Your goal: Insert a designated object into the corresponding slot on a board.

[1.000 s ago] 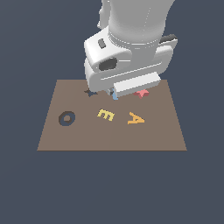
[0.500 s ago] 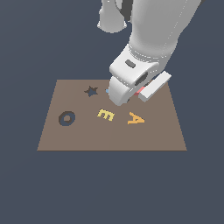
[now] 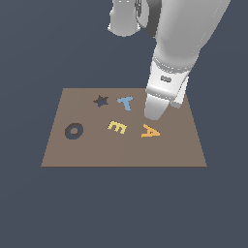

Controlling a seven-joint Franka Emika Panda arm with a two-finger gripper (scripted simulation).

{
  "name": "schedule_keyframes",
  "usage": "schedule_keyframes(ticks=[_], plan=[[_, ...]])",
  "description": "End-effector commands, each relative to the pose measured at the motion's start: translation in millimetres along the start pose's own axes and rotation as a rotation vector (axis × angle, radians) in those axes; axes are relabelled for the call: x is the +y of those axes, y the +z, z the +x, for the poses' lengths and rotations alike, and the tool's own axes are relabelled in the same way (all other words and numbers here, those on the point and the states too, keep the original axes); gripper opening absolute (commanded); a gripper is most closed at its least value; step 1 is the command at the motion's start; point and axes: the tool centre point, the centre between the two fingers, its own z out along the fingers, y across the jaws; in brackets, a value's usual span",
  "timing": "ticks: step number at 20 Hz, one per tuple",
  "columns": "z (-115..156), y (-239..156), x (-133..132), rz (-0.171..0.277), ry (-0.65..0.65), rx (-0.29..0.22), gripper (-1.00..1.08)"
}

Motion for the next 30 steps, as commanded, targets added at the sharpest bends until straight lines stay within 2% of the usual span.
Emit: schedule_keyframes(ticks=[1, 7, 12, 29, 30], plan=[[2, 6, -7, -0.003, -0.084, 0.002, 1.00], [2, 18, -20, -0.008, -0.227, 0.005, 1.00], [2, 24, -26, -0.010, -0.295, 0.006, 1.00], [1, 46, -28, -0.011, -0.318, 0.005, 1.00], [1, 46, -28, -0.011, -0.318, 0.005, -1.00]])
